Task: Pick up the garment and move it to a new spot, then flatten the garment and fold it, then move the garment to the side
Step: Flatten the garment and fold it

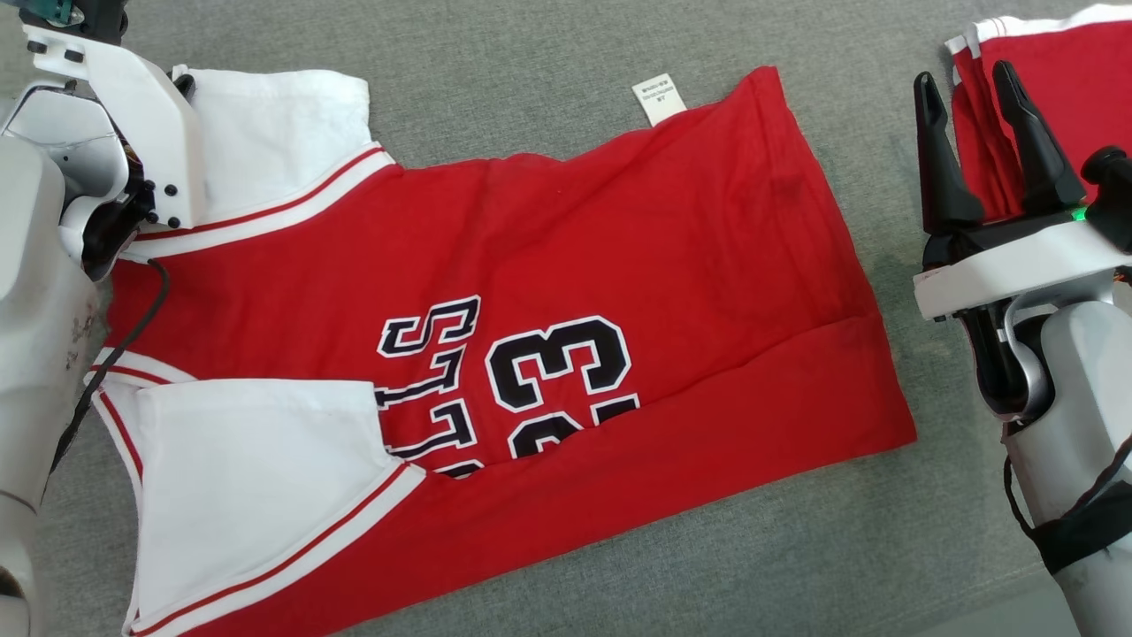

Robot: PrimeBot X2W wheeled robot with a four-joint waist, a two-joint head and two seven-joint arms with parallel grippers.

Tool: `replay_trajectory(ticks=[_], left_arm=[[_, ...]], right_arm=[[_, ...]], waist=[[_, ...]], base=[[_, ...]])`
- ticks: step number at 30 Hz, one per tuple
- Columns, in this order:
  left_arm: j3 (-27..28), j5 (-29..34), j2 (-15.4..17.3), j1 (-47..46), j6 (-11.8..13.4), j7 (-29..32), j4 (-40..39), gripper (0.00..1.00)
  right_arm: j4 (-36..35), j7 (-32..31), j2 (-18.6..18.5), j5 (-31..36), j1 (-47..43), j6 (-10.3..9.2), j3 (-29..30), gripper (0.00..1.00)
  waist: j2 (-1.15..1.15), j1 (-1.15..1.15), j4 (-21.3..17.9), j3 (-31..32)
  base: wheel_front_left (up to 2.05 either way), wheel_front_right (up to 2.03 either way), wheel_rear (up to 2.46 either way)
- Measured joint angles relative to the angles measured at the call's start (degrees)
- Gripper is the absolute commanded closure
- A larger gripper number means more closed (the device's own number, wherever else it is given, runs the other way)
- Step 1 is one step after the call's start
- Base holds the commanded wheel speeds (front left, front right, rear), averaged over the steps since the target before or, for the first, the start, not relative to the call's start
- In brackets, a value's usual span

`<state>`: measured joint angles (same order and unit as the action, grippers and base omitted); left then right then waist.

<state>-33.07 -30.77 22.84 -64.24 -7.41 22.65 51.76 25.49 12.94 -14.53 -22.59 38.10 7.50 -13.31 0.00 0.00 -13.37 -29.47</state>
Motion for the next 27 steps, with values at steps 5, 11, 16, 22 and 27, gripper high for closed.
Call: replay_trajectory(ticks=[5, 11, 16, 22, 27], left_arm=[[0.2, -2.4, -0.4, 0.3, 0.0, -5.5, -0.9, 1.00], [-1.4, -4.3, -1.2, 0.3, 0.0, -8.8, -4.0, 1.00], [-2.9, -5.5, -2.2, 0.4, 0.0, -10.3, -7.5, 1.00], [-4.8, -6.8, -3.4, 1.3, 0.0, -11.1, -10.4, 1.00], [-6.0, -7.6, -3.7, 1.8, 0.0, -11.2, -11.6, 1.00]], right_arm=[[0.5, -4.0, -1.5, -2.4, 1.0, 0.00, -2.7, 0.00], [3.4, -11.5, -4.1, -7.5, 3.4, -0.01, -5.9, 0.00], [6.3, -16.5, -6.4, -11.2, 6.6, -0.01, -7.8, 0.00], [11.7, -20.3, -7.4, -11.2, 9.9, -0.01, -8.8, 0.00], [15.7, -22.6, -7.0, -11.4, 11.8, 0.00, -10.0, 0.00]], waist=[[0.00, 0.00, 2.4, 0.6], [0.00, 0.00, 5.9, 1.3], [0.00, 0.00, 9.0, 1.3], [0.00, 0.00, 11.8, 1.0], [0.00, 0.00, 12.7, 0.8]], base=[[0.00, 0.00, 0.00], [0.00, 0.00, 0.00], [0.00, 0.00, 0.00], [0.00, 0.00, 0.00], [0.00, 0.00, 0.00]])
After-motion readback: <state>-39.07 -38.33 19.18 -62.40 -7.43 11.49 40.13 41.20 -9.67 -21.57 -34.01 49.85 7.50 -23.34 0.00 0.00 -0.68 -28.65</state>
